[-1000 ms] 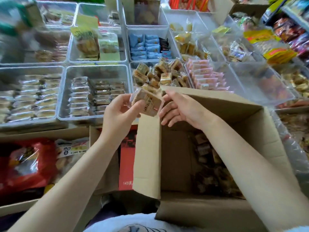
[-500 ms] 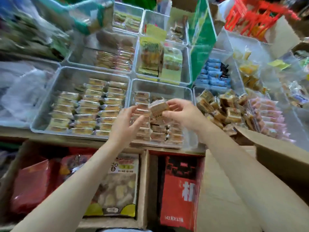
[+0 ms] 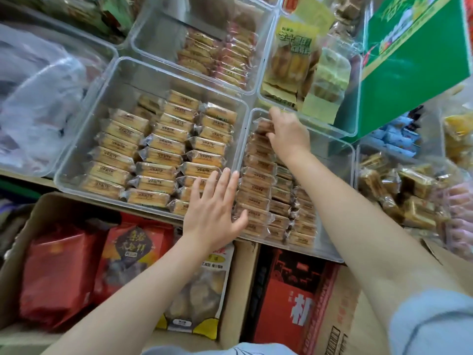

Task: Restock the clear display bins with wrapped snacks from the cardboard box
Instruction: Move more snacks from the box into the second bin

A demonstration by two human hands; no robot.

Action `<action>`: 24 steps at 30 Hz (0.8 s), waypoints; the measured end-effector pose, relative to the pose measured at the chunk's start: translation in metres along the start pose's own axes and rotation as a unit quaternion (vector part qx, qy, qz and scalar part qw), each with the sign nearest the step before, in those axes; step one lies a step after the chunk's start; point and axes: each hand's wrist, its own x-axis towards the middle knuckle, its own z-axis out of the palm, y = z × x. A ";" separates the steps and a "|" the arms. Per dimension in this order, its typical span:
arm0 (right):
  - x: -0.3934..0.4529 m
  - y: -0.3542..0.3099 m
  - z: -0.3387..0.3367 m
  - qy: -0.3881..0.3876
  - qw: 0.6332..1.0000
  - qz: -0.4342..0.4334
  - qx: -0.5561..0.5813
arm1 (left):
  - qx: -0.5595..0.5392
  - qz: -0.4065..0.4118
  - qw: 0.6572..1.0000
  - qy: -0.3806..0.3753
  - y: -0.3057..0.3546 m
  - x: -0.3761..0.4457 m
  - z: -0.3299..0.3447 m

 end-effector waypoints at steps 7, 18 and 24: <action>-0.020 -0.001 0.040 0.033 0.996 -0.022 0.086 | 0.015 0.003 1.000 -0.008 -0.001 0.001 0.000; -0.035 -0.009 0.041 -0.156 0.988 0.012 0.011 | 0.021 -0.005 0.999 -0.026 0.000 0.001 -0.002; -0.101 -0.011 -0.007 -0.140 0.985 -0.094 0.022 | 0.007 -0.004 0.999 -0.053 0.000 0.000 -0.008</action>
